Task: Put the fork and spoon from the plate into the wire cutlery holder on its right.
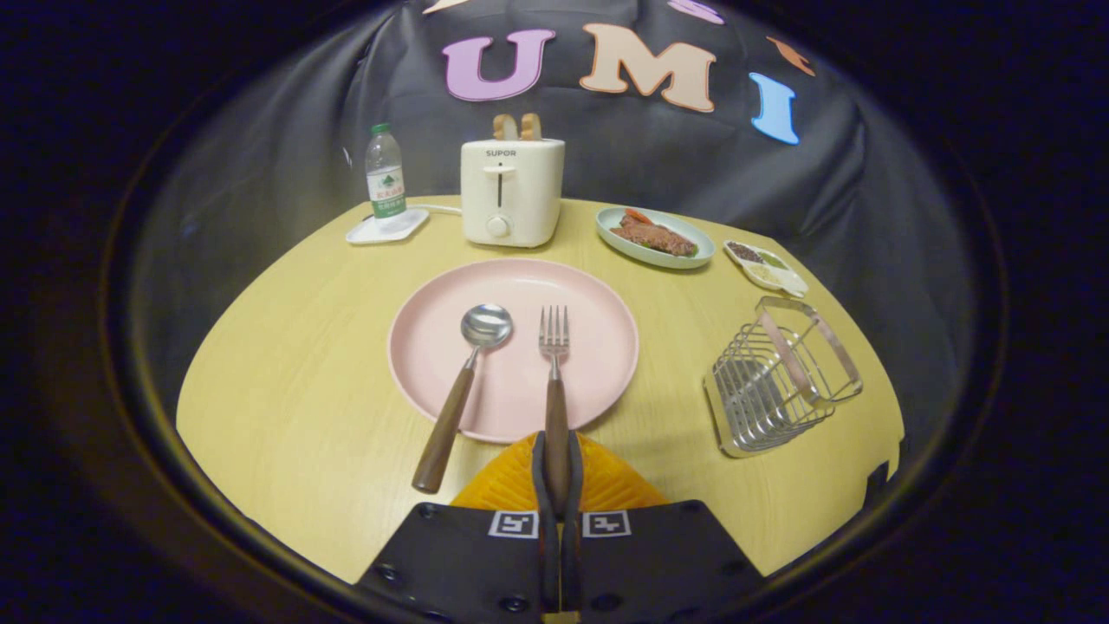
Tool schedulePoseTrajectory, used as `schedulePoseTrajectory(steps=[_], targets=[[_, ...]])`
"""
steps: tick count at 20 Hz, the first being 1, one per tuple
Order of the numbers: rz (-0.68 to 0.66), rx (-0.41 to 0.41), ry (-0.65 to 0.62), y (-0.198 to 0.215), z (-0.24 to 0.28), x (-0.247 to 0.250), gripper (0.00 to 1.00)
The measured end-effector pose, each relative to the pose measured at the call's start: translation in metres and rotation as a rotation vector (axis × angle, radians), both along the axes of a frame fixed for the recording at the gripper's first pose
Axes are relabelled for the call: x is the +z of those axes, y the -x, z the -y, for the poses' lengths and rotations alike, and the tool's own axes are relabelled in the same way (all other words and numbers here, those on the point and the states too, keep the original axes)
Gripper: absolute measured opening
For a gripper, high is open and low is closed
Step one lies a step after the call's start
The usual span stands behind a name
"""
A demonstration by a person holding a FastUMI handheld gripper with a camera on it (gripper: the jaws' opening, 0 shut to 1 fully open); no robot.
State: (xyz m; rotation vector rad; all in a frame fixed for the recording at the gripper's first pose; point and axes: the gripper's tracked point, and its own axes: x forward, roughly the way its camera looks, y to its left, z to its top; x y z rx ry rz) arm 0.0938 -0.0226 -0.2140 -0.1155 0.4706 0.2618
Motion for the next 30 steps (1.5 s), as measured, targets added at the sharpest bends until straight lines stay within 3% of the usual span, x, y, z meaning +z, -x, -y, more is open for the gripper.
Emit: schedulePoseTrajectory(steps=[9,15,23,30], targets=[[0.016,-0.062,0.016,0.008,0.029,0.057,0.04],[-0.011,-0.187,0.009,0.022,0.083,0.107,0.04],[-0.268,-0.316,0.036,0.044,0.138,0.111,0.04],[-0.483,-0.428,-0.050,0.033,0.152,0.095,0.04]])
